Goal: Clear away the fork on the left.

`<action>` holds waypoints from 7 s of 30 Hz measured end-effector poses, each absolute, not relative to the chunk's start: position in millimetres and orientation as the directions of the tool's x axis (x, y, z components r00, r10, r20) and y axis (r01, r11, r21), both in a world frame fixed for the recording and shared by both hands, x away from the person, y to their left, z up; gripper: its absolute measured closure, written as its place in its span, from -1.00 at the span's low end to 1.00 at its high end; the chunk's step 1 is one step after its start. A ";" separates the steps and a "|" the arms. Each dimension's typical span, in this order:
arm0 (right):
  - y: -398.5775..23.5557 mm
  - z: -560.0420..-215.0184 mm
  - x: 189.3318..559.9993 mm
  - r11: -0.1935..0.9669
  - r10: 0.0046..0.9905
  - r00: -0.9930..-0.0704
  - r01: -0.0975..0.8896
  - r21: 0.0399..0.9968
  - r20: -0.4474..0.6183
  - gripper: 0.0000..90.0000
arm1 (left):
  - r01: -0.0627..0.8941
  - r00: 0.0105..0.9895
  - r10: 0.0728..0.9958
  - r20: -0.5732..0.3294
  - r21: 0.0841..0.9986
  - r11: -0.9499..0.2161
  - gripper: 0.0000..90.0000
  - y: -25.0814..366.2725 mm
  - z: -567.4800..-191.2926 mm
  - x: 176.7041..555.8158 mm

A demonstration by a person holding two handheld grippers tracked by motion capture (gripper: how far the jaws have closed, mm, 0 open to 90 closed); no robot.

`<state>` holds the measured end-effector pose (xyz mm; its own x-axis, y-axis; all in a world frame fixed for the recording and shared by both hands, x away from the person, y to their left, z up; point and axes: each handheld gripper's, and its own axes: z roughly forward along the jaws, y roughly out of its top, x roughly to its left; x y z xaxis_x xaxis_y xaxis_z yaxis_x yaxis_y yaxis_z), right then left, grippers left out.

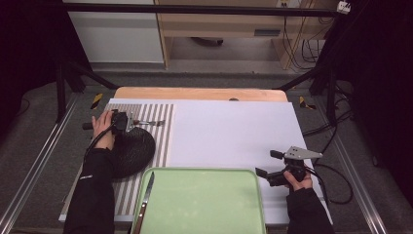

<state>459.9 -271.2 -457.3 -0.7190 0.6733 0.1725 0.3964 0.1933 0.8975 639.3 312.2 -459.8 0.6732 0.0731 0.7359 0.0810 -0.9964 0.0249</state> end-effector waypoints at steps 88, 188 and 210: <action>-273.0 -456.8 458.9 0.186 0.680 -0.713 0.394 0.900 0.171 -0.99 | -0.036 0.665 0.002 0.747 0.035 -0.999 0.70 270.9 -424.7 600.8; -272.1 -457.5 458.1 0.194 0.673 -0.720 0.392 0.899 0.168 -0.99 | 0.471 0.659 0.683 0.316 0.534 -0.702 0.70 184.5 -378.3 389.7; -272.3 -457.3 458.0 0.194 0.672 -0.721 0.390 0.900 0.168 -0.99 | 0.471 0.735 0.626 0.261 0.468 -0.748 0.70 151.1 -395.2 363.1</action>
